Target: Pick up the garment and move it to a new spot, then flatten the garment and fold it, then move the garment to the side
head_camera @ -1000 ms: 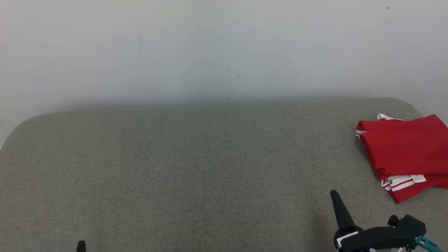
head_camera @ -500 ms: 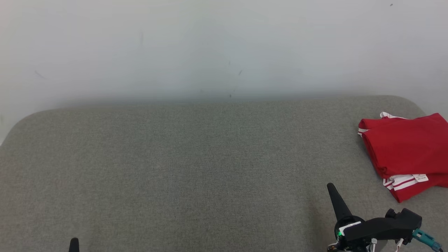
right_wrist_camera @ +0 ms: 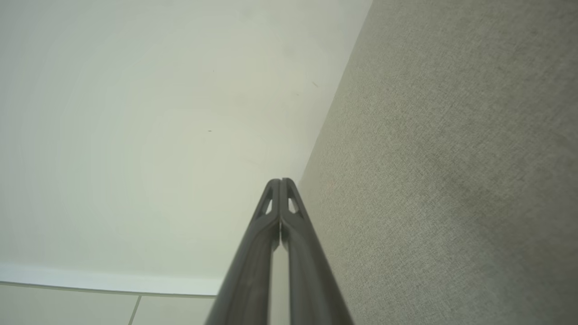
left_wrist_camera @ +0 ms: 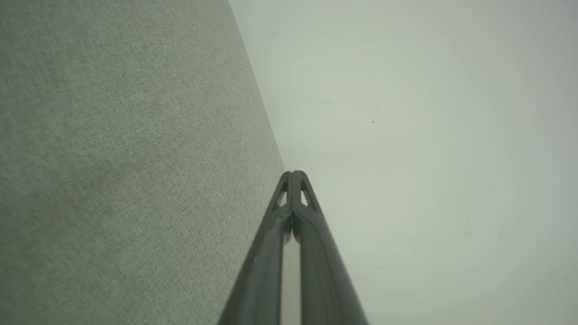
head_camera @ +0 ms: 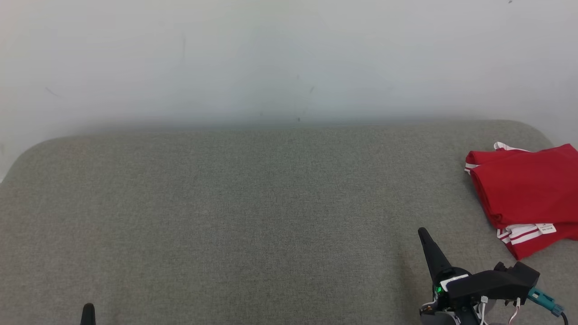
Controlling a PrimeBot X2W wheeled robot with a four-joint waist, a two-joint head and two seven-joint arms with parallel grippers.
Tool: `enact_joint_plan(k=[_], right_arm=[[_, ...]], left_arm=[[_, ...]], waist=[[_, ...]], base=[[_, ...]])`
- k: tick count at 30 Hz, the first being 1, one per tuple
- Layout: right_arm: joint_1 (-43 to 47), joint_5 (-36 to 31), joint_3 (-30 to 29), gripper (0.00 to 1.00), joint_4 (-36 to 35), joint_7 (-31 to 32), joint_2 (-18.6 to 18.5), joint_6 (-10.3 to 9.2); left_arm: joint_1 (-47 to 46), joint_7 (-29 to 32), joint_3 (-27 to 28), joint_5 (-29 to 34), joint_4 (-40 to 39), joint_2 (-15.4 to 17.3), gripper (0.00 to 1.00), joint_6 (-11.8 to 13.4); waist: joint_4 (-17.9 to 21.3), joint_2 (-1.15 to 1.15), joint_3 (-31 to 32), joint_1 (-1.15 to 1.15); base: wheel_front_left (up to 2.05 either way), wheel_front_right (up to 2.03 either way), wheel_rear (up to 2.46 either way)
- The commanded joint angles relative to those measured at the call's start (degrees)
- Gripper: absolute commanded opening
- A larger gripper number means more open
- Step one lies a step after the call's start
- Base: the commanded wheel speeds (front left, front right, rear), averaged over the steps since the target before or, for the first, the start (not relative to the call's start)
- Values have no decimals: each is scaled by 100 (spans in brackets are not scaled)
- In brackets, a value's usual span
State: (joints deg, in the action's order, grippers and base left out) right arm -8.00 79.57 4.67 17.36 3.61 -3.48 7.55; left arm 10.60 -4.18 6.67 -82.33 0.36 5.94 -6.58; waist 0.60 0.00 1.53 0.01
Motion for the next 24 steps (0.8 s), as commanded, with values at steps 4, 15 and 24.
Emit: enact_joint_plan(k=[4, 15, 24], right_arm=[[-174, 289, -23, 0, 44, 99, 21, -9], [-317, 722, -36, 0, 156, 227, 33, -10], [-438, 1082, -50, 0, 253, 341, 44, -11]], left_arm=[[-98, 66, 80, -313, -58, 37, 0, -56], [-137, 164, 184, -785, -64, 36, 0, -63], [-153, 238, 267, -1165, -67, 31, 0, -89]], waist=[[-10, 0, -24, -1], [-28, 0, -73, -1], [-44, 0, -117, -1]], base=[[0, 0, 0], [0, 0, 0], [0, 0, 0]])
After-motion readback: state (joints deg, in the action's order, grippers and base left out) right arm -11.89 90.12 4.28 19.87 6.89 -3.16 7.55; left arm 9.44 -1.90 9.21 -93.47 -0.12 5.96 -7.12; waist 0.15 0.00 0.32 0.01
